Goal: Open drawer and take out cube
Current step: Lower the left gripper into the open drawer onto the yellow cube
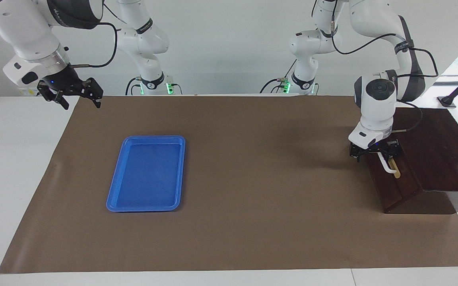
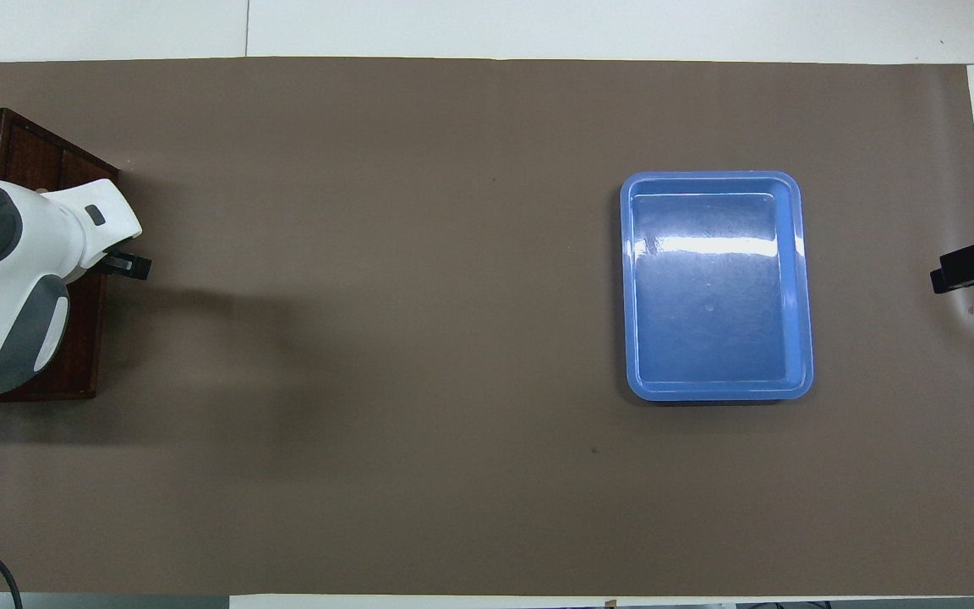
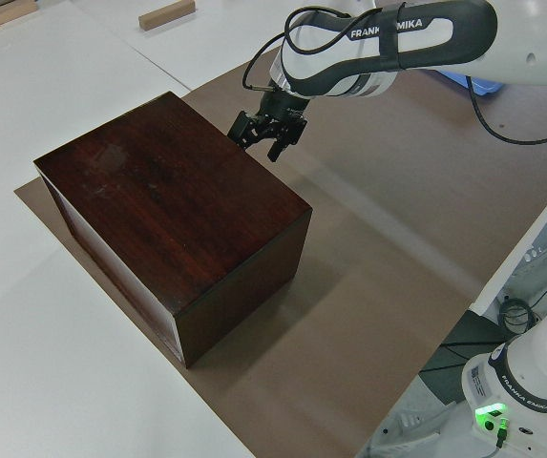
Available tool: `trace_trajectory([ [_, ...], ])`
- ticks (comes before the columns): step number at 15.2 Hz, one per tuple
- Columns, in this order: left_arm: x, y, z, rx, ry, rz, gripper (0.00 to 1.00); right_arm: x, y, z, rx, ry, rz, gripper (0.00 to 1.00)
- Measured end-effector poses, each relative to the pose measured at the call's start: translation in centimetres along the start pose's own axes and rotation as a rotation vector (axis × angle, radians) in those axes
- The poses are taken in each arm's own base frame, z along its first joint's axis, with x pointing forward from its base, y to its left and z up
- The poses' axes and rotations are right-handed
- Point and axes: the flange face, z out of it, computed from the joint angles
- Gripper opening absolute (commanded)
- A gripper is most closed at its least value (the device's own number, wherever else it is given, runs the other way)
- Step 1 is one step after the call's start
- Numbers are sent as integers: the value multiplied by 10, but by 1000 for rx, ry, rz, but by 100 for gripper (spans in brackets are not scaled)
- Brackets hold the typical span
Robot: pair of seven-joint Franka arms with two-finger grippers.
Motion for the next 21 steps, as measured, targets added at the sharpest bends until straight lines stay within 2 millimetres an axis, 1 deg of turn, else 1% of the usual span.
trace_trajectory([
  [1,4,11,-4,-1,9,3,100,0,0,0,0,0,0,100],
  [2,9,28,-11,-3,21,2,100,0,0,0,0,0,0,100],
  [5,23,98,-39,-12,53,7,100,0,0,0,0,0,0,100],
  [6,25,117,-47,-11,53,9,100,0,0,0,0,0,0,100],
  [7,27,129,-55,-8,53,6,100,0,0,0,0,0,0,100],
  [9,29,146,-67,-11,60,6,100,0,0,0,0,0,0,100],
  [11,29,152,-70,-12,60,5,100,0,0,0,0,0,0,100],
  [13,32,144,-76,-26,40,-32,100,0,0,0,1,3,0,100],
  [14,37,136,-87,-52,16,-76,100,1,0,-1,1,9,0,100],
  [15,45,123,-104,-87,-7,-131,100,1,0,-1,1,15,0,100],
  [16,54,102,-125,-126,-23,-196,100,2,0,-2,1,16,0,100],
  [17,61,73,-142,-172,-29,-270,100,1,1,-2,1,16,2,100],
  [18,63,39,-151,-215,-28,-346,100,1,3,-2,1,16,6,100],
  [19,61,4,-149,-244,-31,-413,100,1,5,-2,1,17,9,100],
  [20,56,-27,-141,-258,-39,-468,100,1,6,-2,1,17,12,100],
  [21,49,-51,-128,-265,-53,-511,100,1,7,-2,2,18,13,100],
])
